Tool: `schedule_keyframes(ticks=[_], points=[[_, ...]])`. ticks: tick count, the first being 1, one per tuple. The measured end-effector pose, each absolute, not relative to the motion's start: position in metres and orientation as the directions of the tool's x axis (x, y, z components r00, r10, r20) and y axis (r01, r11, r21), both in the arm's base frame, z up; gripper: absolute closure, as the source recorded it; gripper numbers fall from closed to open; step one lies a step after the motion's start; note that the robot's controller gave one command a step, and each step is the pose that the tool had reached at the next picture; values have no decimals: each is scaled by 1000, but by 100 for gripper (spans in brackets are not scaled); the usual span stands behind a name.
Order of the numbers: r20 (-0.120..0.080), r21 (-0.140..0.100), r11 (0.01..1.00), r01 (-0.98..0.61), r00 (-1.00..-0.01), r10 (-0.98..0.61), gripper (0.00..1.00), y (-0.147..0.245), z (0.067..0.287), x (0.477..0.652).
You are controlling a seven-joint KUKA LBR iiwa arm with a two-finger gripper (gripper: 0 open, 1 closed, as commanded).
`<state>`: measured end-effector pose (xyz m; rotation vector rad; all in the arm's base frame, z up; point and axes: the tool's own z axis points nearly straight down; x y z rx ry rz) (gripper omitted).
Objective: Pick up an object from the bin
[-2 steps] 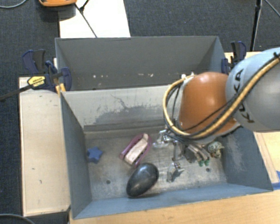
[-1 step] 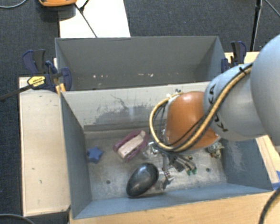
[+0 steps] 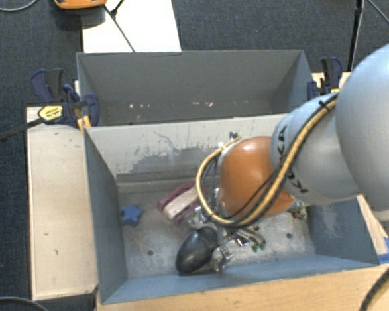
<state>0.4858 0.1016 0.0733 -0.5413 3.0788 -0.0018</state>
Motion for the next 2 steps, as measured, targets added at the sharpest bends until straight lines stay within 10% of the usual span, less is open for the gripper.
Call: schedule_keyframes(ticks=[1,2], points=[[-15,-2,941,-339,-941,-339,100,102,74,486],[-9,-2,933,-360,-933,-360,100,80,211,489]])
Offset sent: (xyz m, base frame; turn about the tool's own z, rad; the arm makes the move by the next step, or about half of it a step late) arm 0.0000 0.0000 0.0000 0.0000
